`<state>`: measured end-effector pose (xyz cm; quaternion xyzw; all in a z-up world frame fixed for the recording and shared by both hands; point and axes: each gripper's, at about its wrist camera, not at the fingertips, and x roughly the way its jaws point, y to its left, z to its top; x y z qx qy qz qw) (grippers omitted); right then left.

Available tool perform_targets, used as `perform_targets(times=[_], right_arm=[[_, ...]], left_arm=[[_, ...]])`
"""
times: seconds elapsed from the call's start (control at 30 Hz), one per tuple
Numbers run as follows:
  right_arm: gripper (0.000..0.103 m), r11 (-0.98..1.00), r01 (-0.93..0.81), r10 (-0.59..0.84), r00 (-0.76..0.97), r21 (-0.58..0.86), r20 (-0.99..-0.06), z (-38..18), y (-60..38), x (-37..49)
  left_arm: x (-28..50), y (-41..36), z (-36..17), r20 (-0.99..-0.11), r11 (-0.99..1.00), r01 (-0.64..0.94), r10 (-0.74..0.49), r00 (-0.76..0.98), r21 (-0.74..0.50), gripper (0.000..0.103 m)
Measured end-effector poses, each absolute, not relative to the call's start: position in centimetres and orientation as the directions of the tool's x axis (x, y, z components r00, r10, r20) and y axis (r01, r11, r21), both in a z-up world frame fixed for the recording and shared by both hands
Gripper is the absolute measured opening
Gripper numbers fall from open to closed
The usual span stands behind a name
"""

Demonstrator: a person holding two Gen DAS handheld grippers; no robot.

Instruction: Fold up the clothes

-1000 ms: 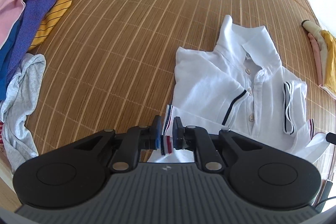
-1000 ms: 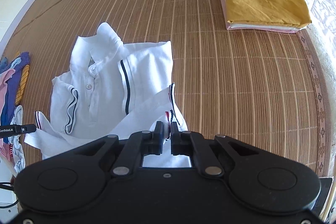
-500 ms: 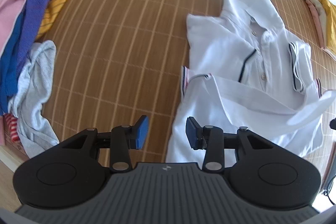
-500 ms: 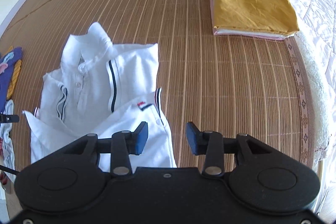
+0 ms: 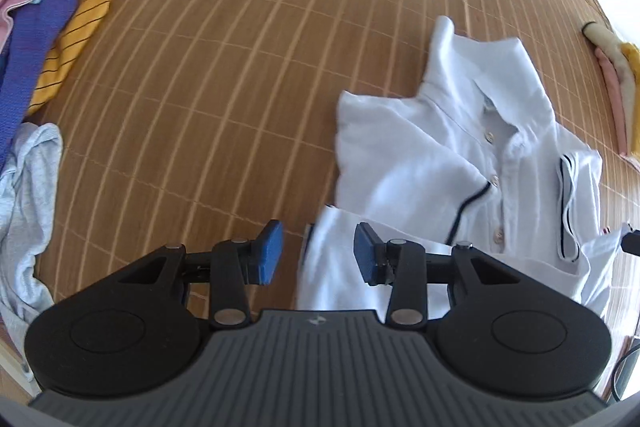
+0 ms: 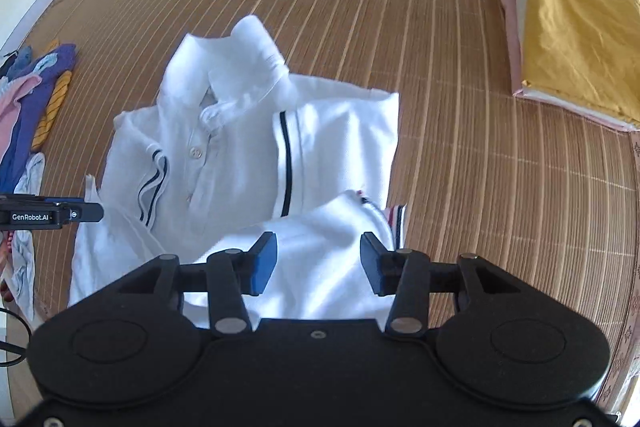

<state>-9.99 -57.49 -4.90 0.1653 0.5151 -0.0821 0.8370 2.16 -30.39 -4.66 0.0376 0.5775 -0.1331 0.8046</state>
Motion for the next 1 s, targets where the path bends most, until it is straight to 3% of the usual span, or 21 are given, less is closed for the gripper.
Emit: perform_targets(times=[0.17, 0.2, 0.47, 0.6, 0.7, 0.87, 0.93, 0.97, 1.0], right_arm=[[0.06, 0.906, 0.354, 0.045, 0.463, 0.231, -0.885, -4.7, -60.5, -11.6], [0.06, 0.901, 0.357, 0.06, 0.464, 0.248, -0.884, -5.0, -60.8, -12.1], [0.064, 0.835, 0.425, 0.109, 0.494, 0.349, -0.863, -7.6, -61.9, -12.5], [0.058, 0.82, 0.425, 0.137, 0.503, 0.383, -0.853, -8.2, -61.9, -11.2], [0.058, 0.866, 0.377, 0.115, 0.49, 0.329, -0.864, -7.9, -61.1, -10.5], [0.041, 0.894, 0.35, 0.089, 0.475, 0.281, -0.875, -8.0, -60.7, -10.4], [0.035, 0.9, 0.346, 0.077, 0.472, 0.265, -0.878, -8.1, -60.5, -10.3], [0.031, 0.904, 0.342, 0.071, 0.47, 0.256, -0.88, -8.1, -60.4, -10.3], [0.021, 0.908, 0.337, 0.065, 0.469, 0.247, -0.881, -8.1, -60.3, -10.3]], left_arm=[[1.5, -27.9, -4.6, -0.944, 0.954, 0.282, -0.184, 0.275, -0.104, 0.048], [1.3, -28.0, -4.9, -0.944, 0.95, 0.289, -0.2, 0.261, -0.122, 0.052], [-0.1, -30.2, -6.2, -0.939, 0.938, 0.303, -0.245, 0.243, -0.166, 0.053], [-1.0, -31.3, -6.8, -0.935, 0.899, 0.426, -0.233, 0.269, -0.102, 0.053], [-1.1, -31.7, -7.4, -0.929, 0.866, 0.493, -0.245, 0.278, -0.081, 0.053], [-0.1, -31.8, -8.0, -0.928, 0.867, 0.483, -0.271, 0.254, -0.121, 0.053], [0.2, -31.6, -8.2, -0.93, 0.871, 0.47, -0.282, 0.238, -0.143, 0.046], [0.3, -31.5, -8.3, -0.93, 0.871, 0.466, -0.287, 0.229, -0.154, 0.027], [0.3, -31.3, -8.2, -0.93, 0.872, 0.461, -0.292, 0.223, -0.163, 0.02]])
